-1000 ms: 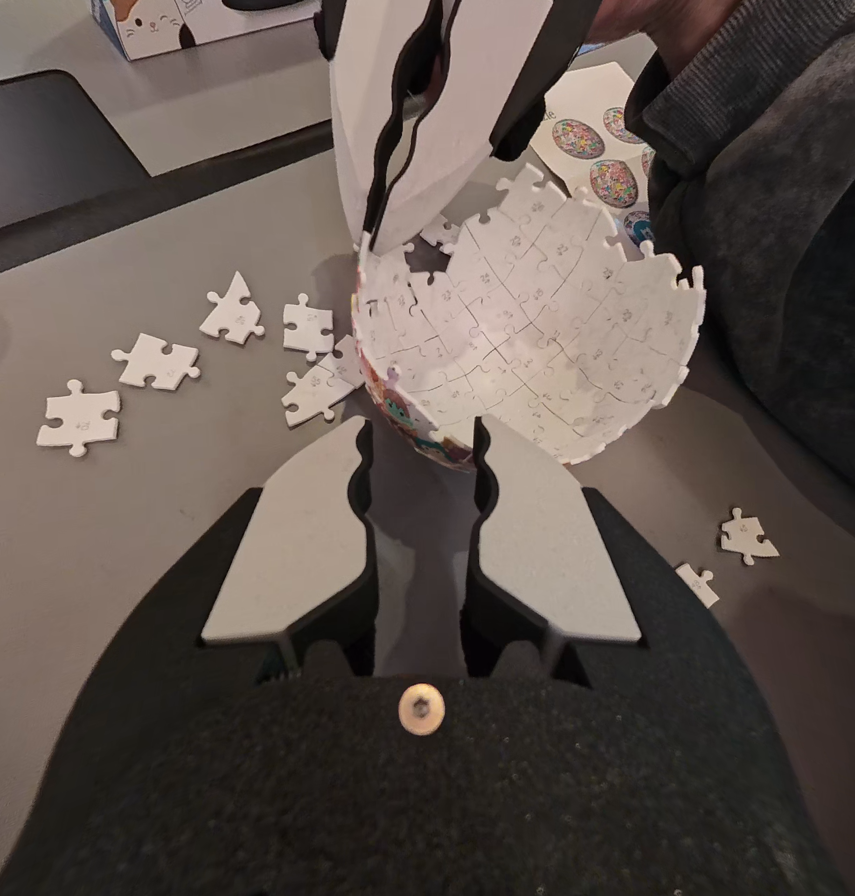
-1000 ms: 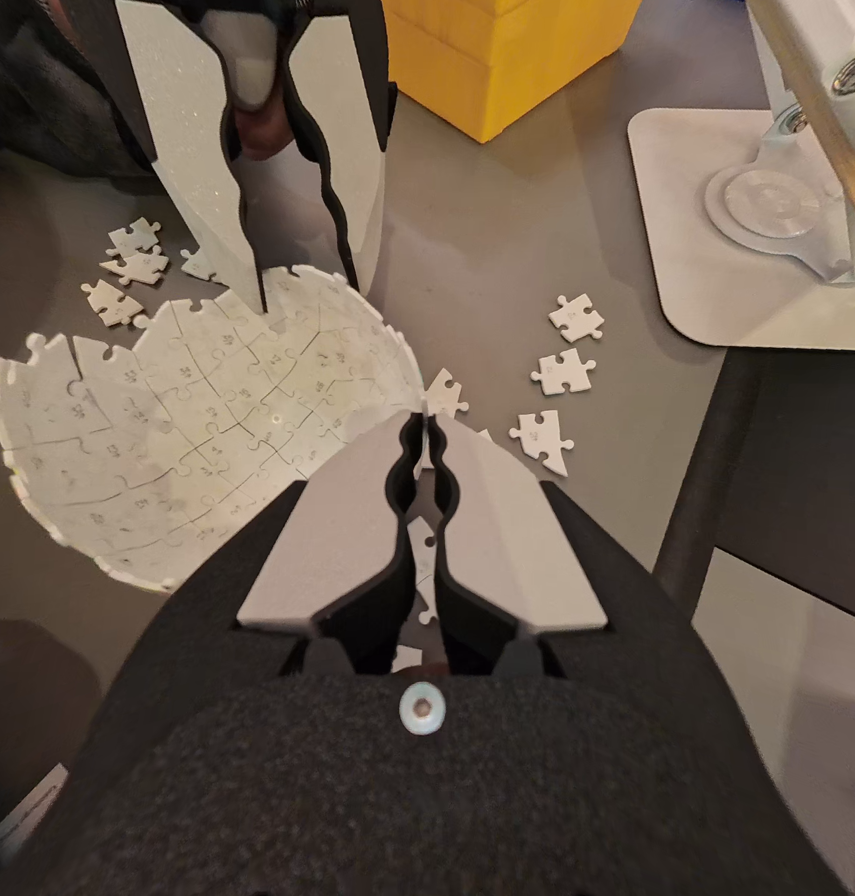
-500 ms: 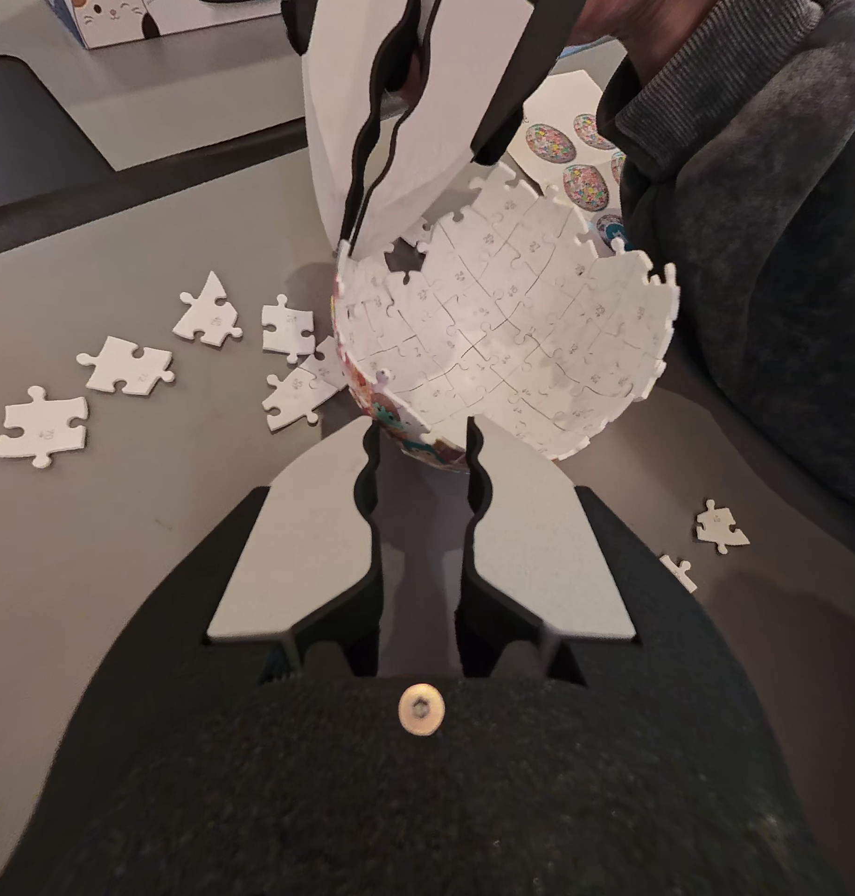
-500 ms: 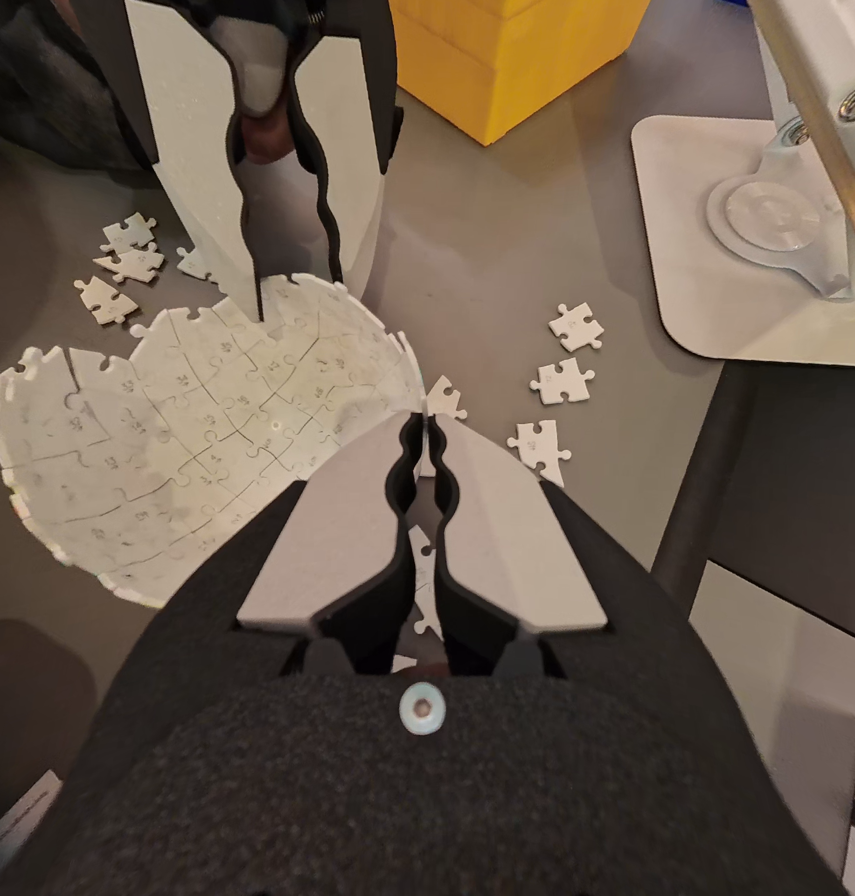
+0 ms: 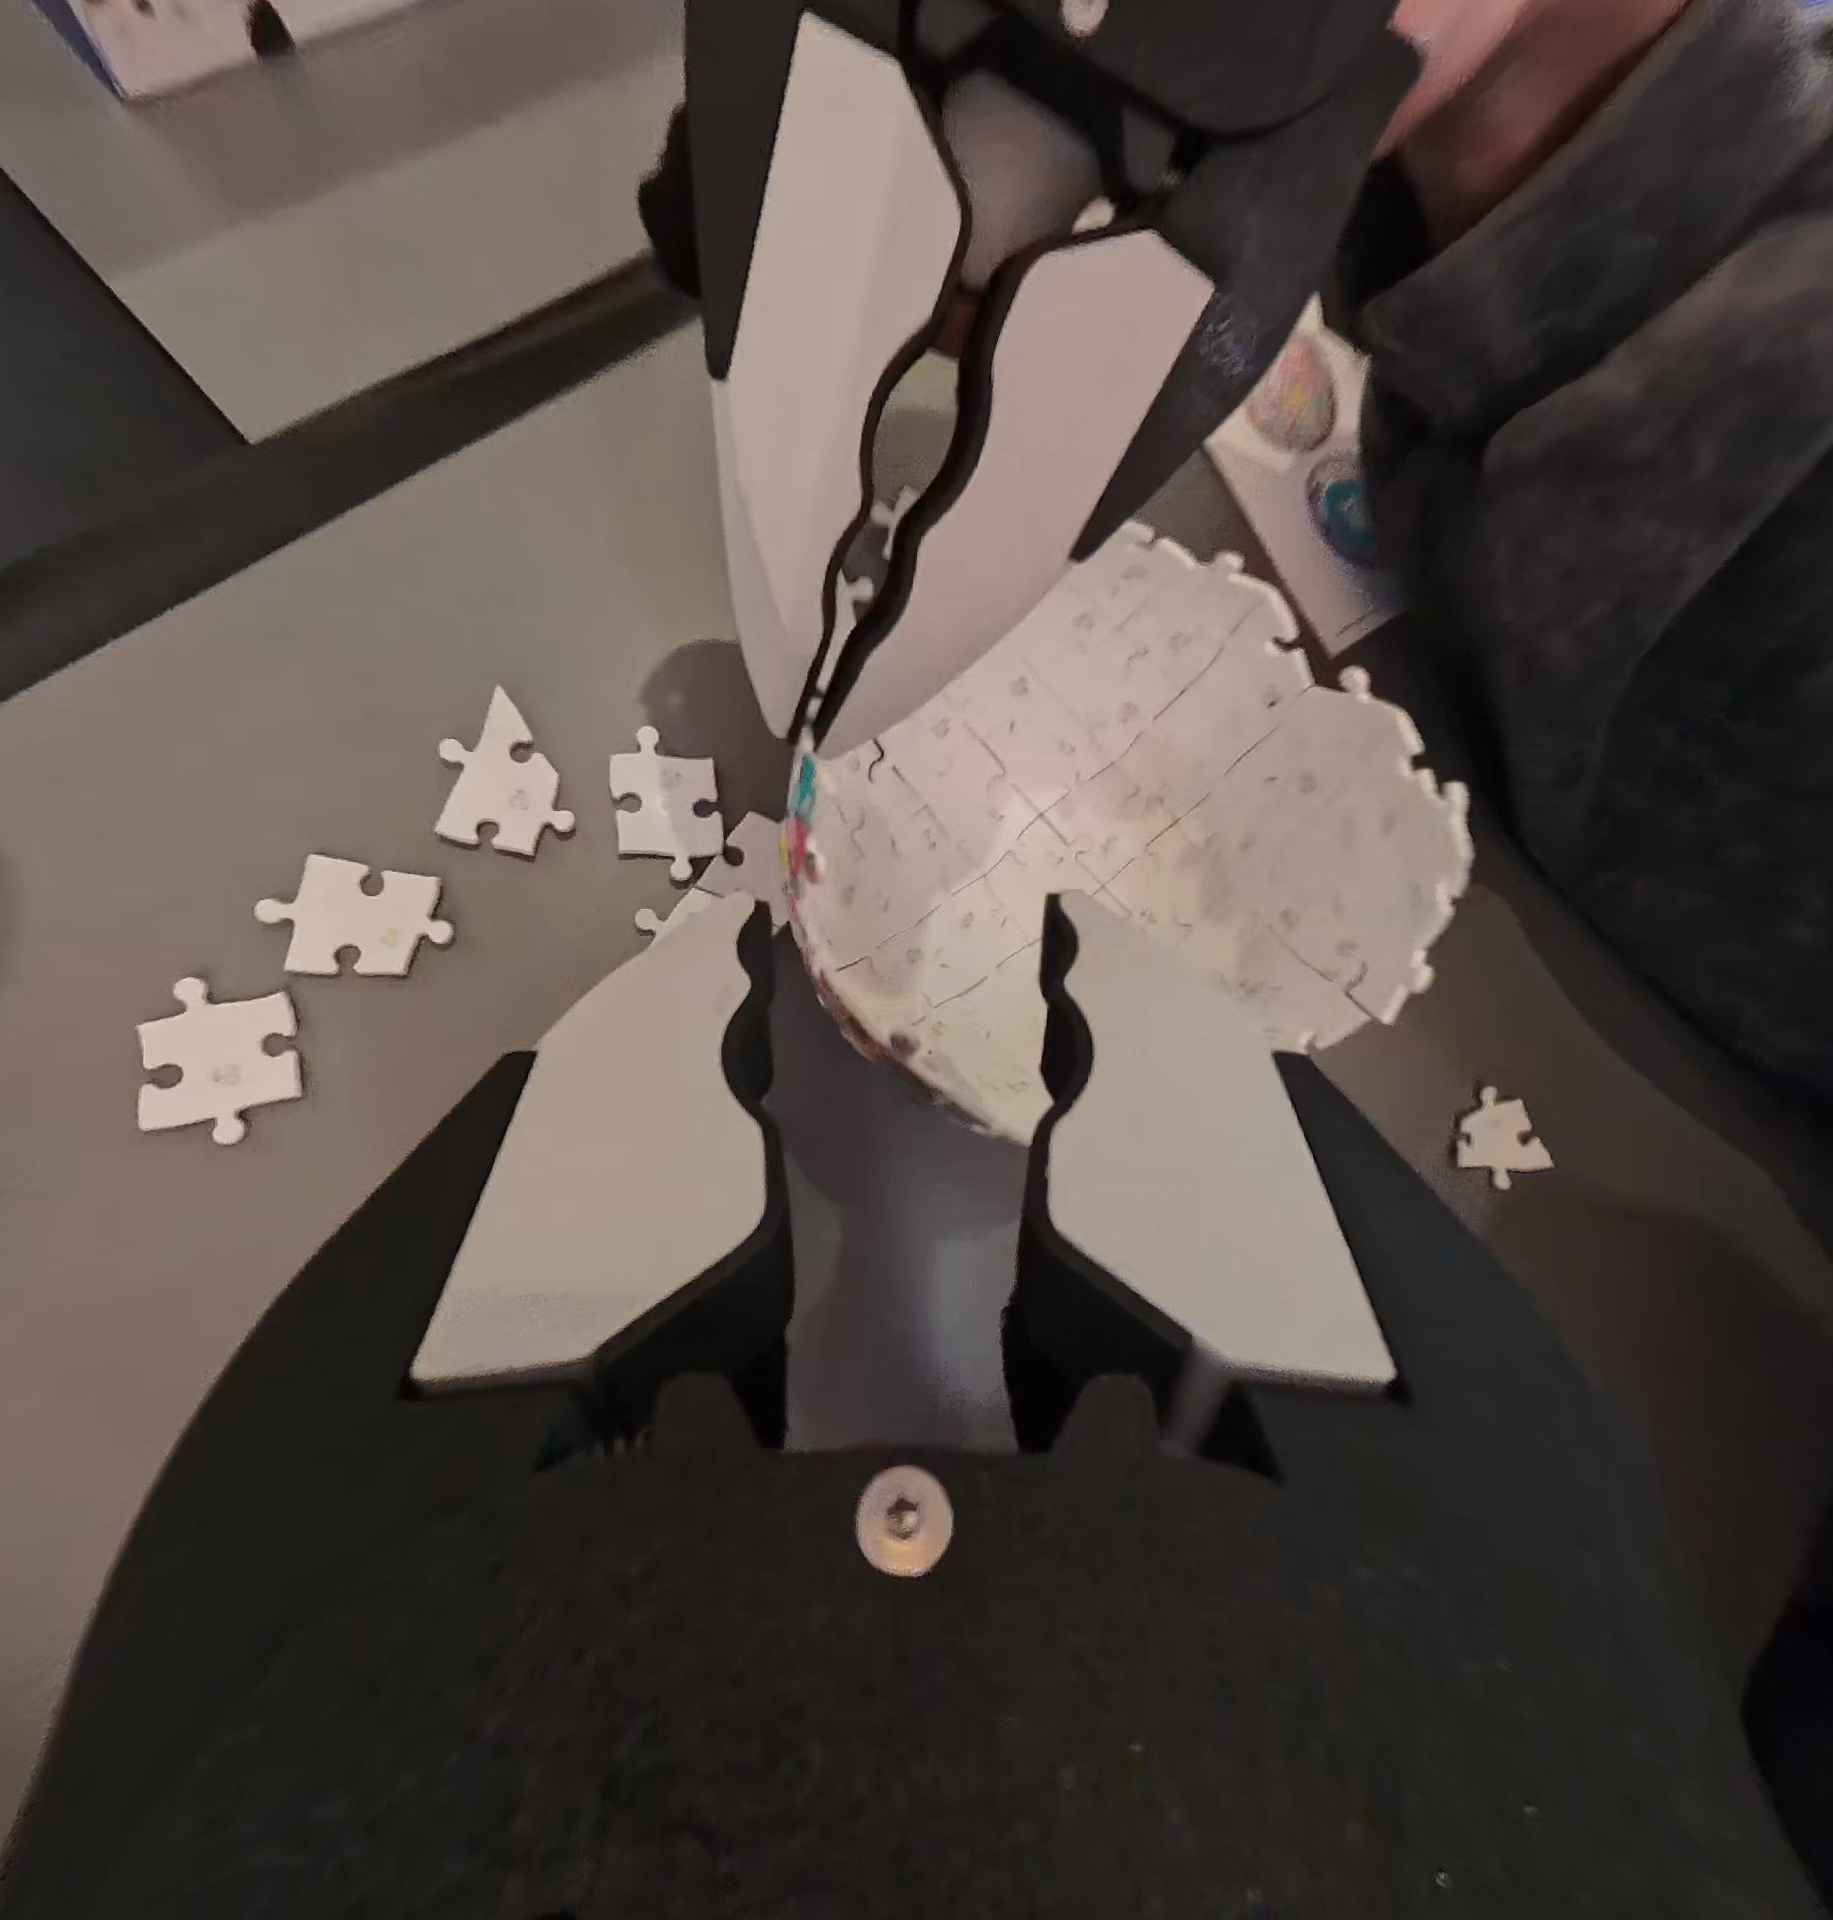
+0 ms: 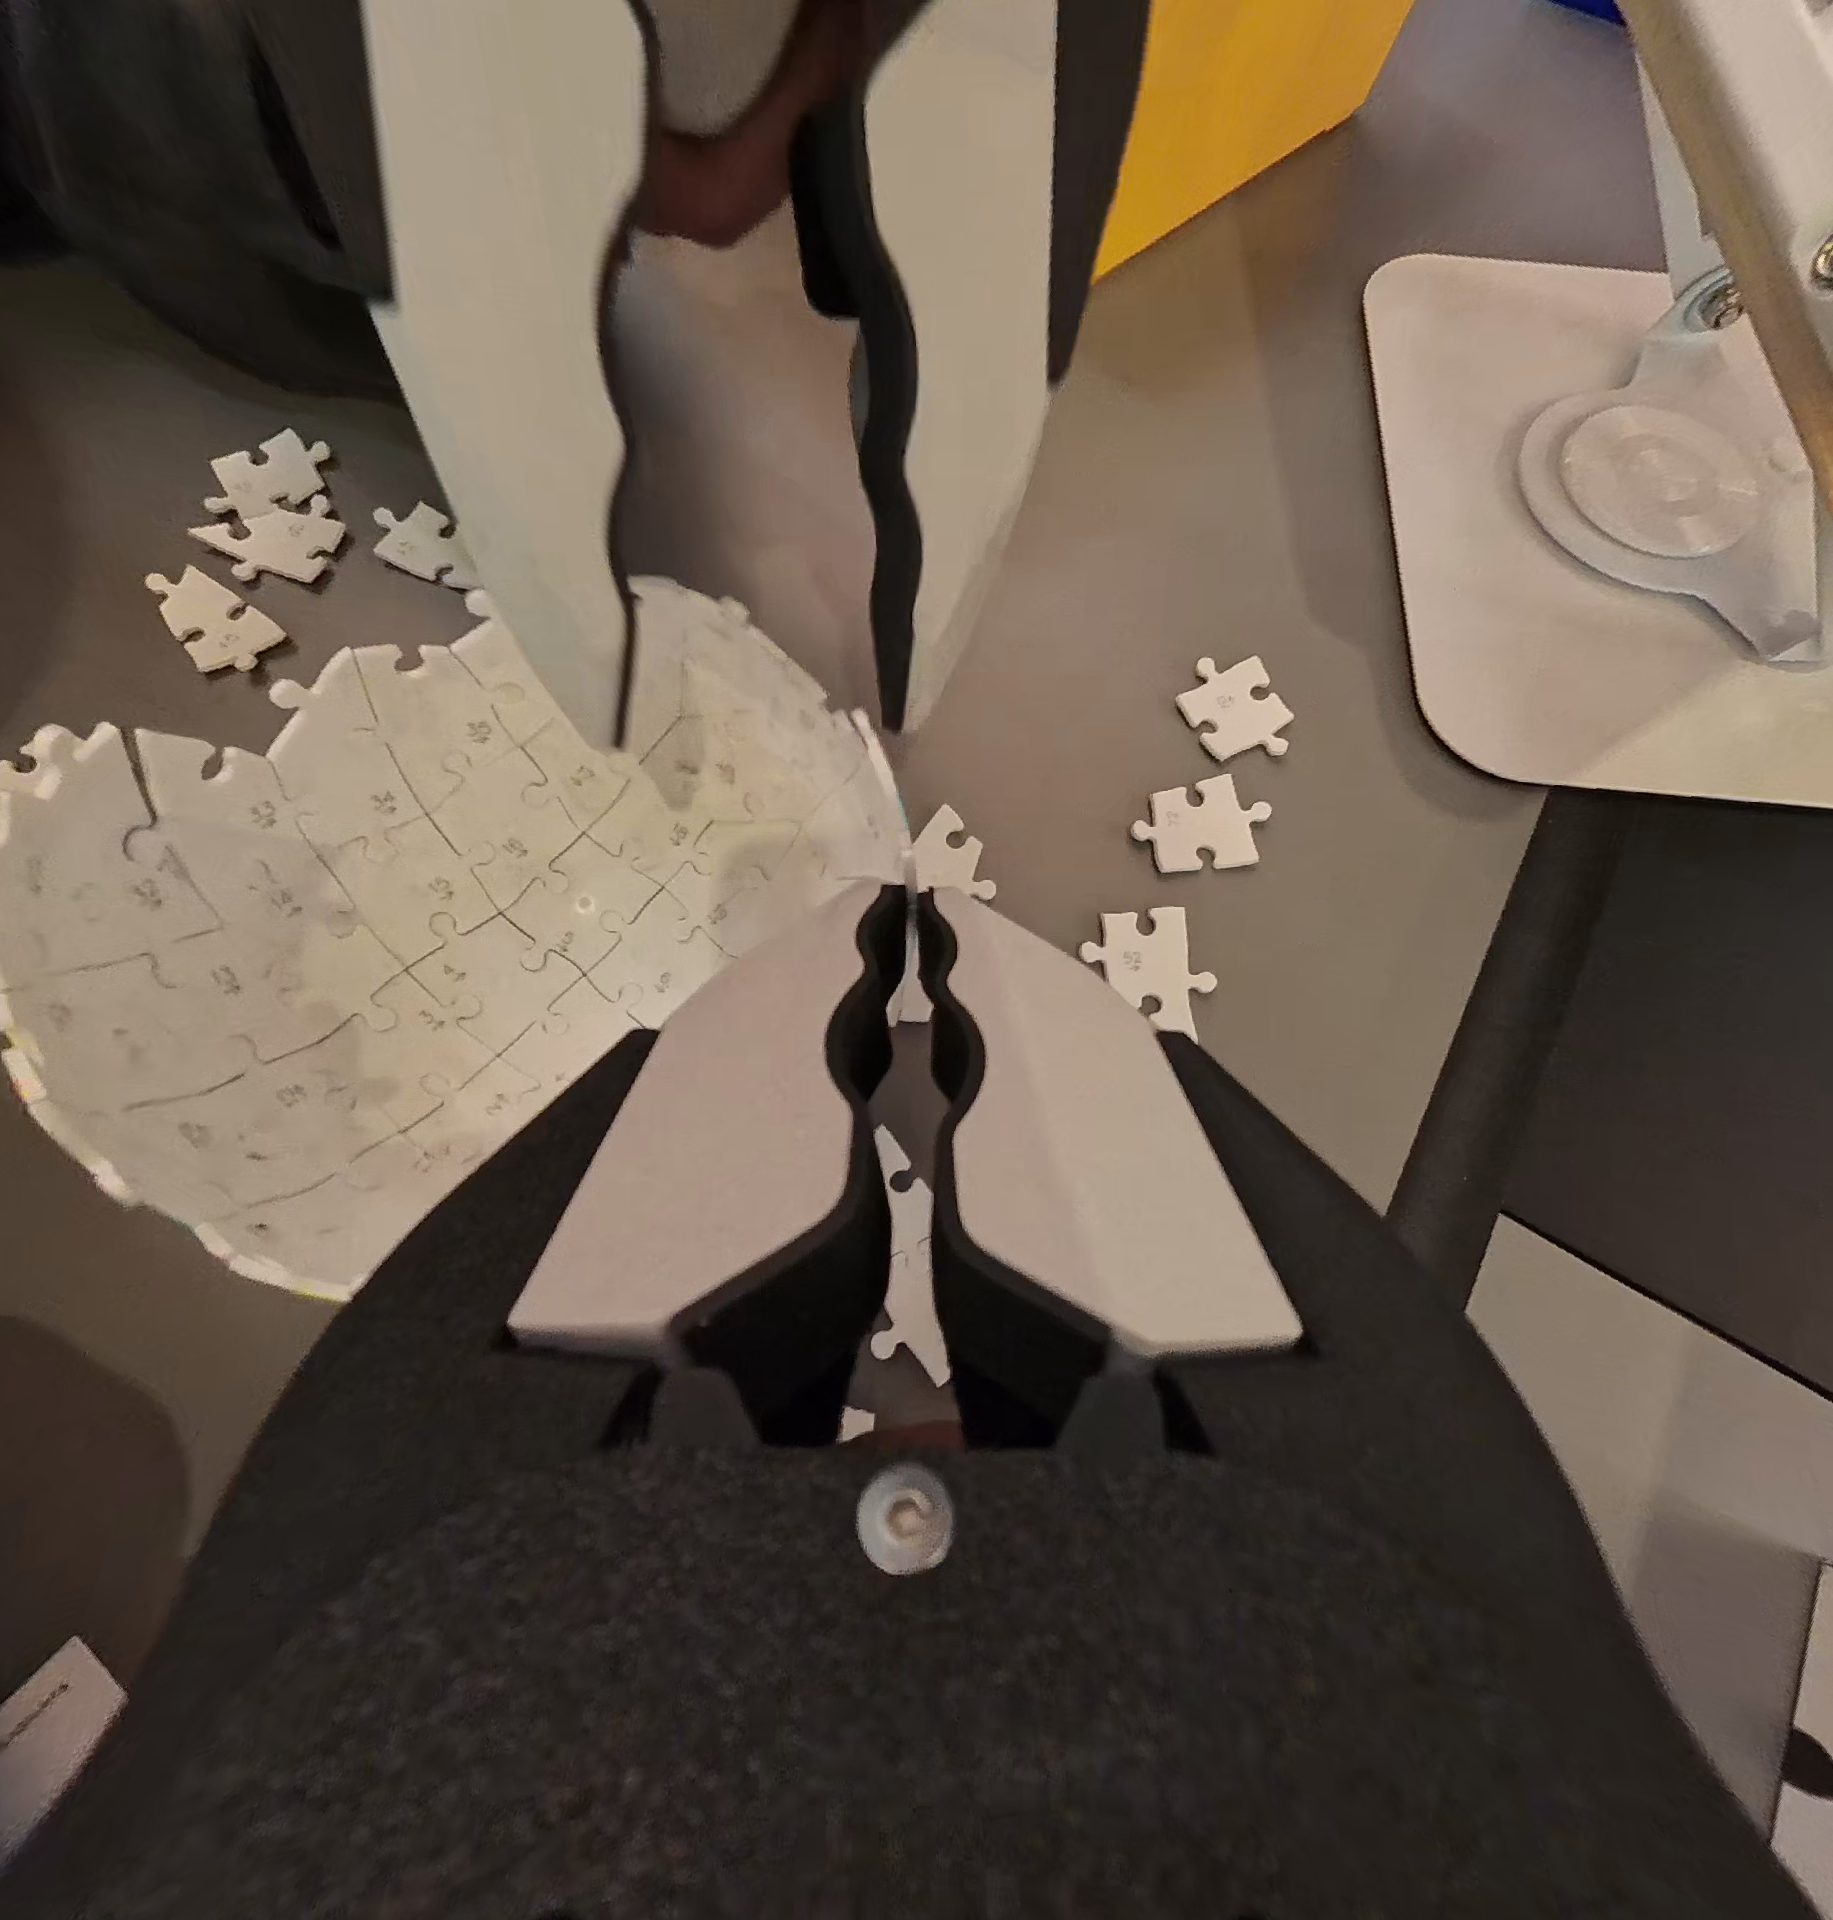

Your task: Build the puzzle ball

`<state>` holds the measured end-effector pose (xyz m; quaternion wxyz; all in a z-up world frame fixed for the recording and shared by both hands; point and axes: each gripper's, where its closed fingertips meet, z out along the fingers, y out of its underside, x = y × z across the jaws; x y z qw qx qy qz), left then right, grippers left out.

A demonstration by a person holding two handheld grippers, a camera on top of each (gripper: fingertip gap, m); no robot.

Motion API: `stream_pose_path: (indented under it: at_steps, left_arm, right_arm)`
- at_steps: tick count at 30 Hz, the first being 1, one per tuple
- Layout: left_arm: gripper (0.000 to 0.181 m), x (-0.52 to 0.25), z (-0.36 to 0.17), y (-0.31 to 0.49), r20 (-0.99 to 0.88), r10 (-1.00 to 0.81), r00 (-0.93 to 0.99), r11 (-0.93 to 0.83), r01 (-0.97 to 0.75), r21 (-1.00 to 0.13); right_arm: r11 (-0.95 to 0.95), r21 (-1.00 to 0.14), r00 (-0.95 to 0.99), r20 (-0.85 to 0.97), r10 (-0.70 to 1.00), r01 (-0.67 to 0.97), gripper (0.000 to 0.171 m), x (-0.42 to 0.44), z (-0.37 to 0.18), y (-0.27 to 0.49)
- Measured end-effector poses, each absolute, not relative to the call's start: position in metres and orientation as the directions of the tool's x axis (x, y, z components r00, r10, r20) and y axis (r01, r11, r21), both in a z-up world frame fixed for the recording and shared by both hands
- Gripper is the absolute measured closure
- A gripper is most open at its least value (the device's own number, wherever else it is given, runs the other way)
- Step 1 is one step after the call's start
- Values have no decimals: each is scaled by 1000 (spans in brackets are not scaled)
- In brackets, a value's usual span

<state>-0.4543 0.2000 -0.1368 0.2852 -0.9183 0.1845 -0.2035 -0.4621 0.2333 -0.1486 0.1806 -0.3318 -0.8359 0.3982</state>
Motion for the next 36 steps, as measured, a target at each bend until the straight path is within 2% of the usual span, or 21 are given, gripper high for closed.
stream_pose_path:
  at_steps: [2,5,12,15,18,21,25,30,36]
  left_arm:
    - [145,-455,-145,207,239,-446,863,-798,-262,-543]
    - [156,-462,-149,217,157,-420,894,-805,-287,-519]
    - [159,-471,-135,222,146,-432,890,-785,-291,-546]
    - [157,-483,-126,223,204,-420,884,-785,-241,-571]
    - [149,-501,-139,216,214,-391,895,-828,-241,-506]
    - [158,-512,-159,217,155,-379,912,-841,-269,-470]
    - [176,-514,-168,231,105,-389,915,-810,-285,-512]
    - [181,-507,-191,238,84,-451,888,-784,-350,-512]
    - [181,-508,-183,246,61,-436,898,-757,-329,-564]
  right_arm:
    - [466,-789,-722,42,690,400,169,-462,-149,234]
    - [464,-797,-729,44,683,386,169,-463,-148,237]
    - [453,-818,-734,57,676,354,169,-467,-148,239]
    - [458,-816,-733,63,678,354,169,-467,-148,239]
    - [461,-812,-731,63,679,358,169,-468,-148,239]
    - [461,-812,-730,65,680,357,169,-469,-148,238]
    - [465,-811,-731,68,679,356,169,-470,-148,238]
    - [474,-805,-730,76,679,357,169,-470,-148,238]
    - [471,-808,-730,75,679,354,169,-471,-148,238]
